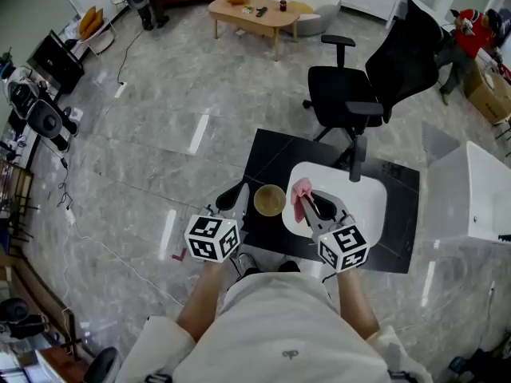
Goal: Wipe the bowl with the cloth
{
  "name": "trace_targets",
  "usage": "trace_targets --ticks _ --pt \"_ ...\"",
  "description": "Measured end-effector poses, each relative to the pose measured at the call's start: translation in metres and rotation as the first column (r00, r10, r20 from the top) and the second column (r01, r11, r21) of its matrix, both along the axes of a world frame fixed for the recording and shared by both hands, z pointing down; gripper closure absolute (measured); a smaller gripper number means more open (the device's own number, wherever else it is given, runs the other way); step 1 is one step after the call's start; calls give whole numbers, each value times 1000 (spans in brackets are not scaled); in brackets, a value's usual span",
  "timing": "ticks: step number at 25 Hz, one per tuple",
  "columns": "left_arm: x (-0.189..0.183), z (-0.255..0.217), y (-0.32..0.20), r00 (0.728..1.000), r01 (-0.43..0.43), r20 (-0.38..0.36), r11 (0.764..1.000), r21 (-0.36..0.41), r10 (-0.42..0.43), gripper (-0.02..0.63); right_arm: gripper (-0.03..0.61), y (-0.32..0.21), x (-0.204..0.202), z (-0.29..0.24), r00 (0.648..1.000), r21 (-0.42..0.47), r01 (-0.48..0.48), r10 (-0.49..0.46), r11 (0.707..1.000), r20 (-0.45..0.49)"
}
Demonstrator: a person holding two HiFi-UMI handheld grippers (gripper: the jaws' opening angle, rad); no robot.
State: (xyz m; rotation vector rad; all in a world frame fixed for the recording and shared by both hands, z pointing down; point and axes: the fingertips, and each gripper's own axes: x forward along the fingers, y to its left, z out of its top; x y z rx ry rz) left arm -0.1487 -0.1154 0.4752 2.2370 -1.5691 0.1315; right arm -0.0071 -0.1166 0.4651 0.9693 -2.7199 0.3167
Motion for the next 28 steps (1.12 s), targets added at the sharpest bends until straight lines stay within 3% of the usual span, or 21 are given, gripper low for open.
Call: trace_targets --ticks 4,9,28 --pt "1 -25 2 999 -24 36 998 63 22 601 552 -6 -18 -21 999 48 25 -26 999 28" --pt "-1 -51 4 999 -36 29 992 122 33 601 552 -6 -40 -44 997 88 65 -68 994 36" --pt "-2 -55 2 998 -46 37 991 123 42 601 552 -7 -48 -64 996 123 73 -77 990 32"
